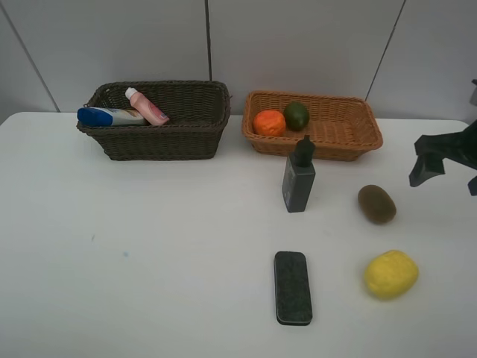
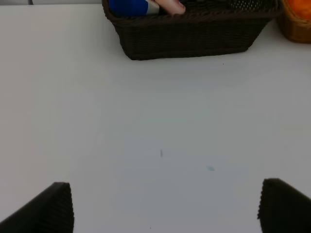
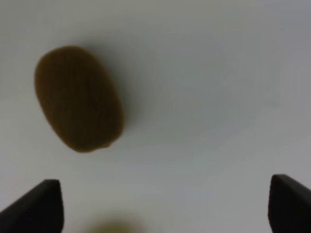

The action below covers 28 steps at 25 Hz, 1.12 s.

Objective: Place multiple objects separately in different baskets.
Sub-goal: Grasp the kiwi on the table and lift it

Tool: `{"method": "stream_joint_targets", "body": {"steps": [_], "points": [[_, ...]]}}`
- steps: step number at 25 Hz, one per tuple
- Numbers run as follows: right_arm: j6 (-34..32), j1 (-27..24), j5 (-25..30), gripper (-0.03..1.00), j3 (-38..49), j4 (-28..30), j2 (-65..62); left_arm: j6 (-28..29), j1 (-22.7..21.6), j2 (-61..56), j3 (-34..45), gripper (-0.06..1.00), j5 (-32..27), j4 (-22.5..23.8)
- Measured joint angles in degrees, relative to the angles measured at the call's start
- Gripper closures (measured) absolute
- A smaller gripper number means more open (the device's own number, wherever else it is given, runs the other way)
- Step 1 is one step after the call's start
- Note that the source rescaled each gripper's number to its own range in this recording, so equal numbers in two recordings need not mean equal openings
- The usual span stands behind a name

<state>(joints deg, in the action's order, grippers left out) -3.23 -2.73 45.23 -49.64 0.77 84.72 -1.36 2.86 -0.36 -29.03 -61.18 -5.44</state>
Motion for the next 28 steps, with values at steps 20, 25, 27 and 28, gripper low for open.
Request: {"method": "stream_joint_targets", "body": {"steps": [20,25,27,28], "points": [[0.77,5.85,-1.08,-0.03,-12.04,2.76,26.41,0.0,0.0,0.0,0.0,-0.05,0.05,0.05],[0.77,5.85,-1.63,0.0,-12.04,2.83,29.4,0.0,0.0,0.0,0.0,-0.05,0.05,0.05],[0.77,5.85,-1.63,0.16,-12.04,2.83,29.7,0.0,0.0,0.0,0.0,-0.05,0.05,0.05],[0.77,5.85,-1.77,0.32,-12.04,2.83,29.75,0.0,0.0,0.0,0.0,-0.05,0.05,0.05]]}}
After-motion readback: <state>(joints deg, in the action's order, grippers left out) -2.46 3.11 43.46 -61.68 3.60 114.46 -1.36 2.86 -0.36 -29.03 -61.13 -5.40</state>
